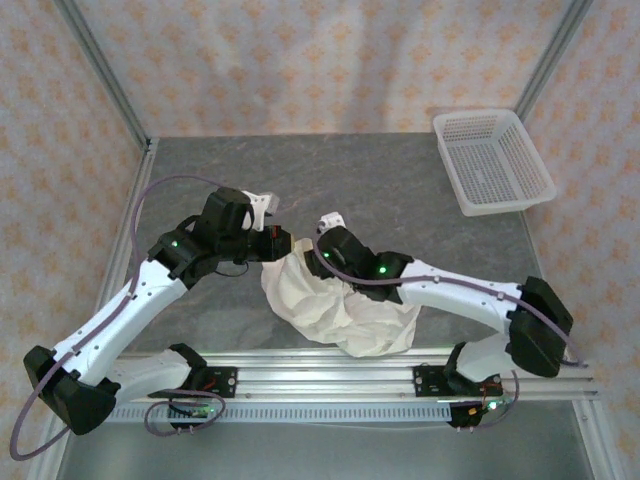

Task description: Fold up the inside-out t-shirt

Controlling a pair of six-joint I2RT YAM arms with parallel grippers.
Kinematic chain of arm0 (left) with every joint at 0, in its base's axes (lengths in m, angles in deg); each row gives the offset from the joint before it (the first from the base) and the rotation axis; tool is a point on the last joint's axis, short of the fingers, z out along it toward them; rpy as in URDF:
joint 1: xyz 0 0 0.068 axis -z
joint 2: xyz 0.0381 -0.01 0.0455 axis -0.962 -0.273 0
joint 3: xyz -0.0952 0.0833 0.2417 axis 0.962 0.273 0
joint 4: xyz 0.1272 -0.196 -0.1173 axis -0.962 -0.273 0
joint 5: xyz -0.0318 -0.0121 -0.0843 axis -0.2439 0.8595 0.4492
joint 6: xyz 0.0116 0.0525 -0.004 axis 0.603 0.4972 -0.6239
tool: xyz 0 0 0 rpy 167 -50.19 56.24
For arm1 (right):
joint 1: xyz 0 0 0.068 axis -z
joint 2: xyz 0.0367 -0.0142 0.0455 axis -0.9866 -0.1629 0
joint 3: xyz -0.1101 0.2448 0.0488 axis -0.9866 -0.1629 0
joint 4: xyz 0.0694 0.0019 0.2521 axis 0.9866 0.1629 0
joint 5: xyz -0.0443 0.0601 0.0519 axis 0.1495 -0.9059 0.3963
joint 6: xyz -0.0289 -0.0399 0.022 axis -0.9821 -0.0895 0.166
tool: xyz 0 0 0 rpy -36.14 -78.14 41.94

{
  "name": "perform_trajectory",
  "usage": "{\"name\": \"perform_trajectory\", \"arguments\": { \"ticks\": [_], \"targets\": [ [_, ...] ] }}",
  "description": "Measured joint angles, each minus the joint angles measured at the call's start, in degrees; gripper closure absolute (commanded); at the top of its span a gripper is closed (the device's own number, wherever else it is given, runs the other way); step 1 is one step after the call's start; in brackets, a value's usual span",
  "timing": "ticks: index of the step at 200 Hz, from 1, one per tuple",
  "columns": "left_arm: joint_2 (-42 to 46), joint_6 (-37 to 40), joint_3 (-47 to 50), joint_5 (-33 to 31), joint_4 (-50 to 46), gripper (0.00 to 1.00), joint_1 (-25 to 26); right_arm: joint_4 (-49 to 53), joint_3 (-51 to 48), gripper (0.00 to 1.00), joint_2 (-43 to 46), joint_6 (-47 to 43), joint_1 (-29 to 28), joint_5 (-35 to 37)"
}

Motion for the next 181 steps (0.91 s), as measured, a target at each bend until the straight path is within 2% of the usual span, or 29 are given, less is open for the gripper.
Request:
{"name": "perform_trajectory", "arguments": {
  "ticks": [29, 56, 96, 124, 163, 181],
  "targets": [
    [0.13, 0.46, 0.0, -0.83, -0.07, 1.0, 0.0, 6.91, 3.19, 0.62, -1.09, 0.57, 0.11, 7.65],
    [0.42, 1.03, 0.0, -0.98, -0.15, 1.0, 0.0, 10.73, 3.67, 0.64, -0.37, 1.88, 0.5, 8.9],
    [0.39, 1.38, 0.02, -0.98, -0.22, 1.0, 0.0, 11.1, -3.5, 0.66, 8.7, 6.56, 2.6, 2.8],
    [0.39, 1.4, 0.02, -0.96, -0.22, 1.0, 0.0, 10.58, -10.73, 0.66, 15.13, 10.38, 6.91, -1.97],
    [0.22, 1.4, 0.02, -0.76, -0.24, 1.0, 0.02, 10.29, -16.39, 0.66, 19.5, 12.46, 11.3, -7.21],
    [-0.13, 1.4, 0.04, -0.79, -0.26, 1.0, 0.02, 9.97, -17.35, 0.86, 21.59, 12.35, 12.07, -8.96]
  ]
}}
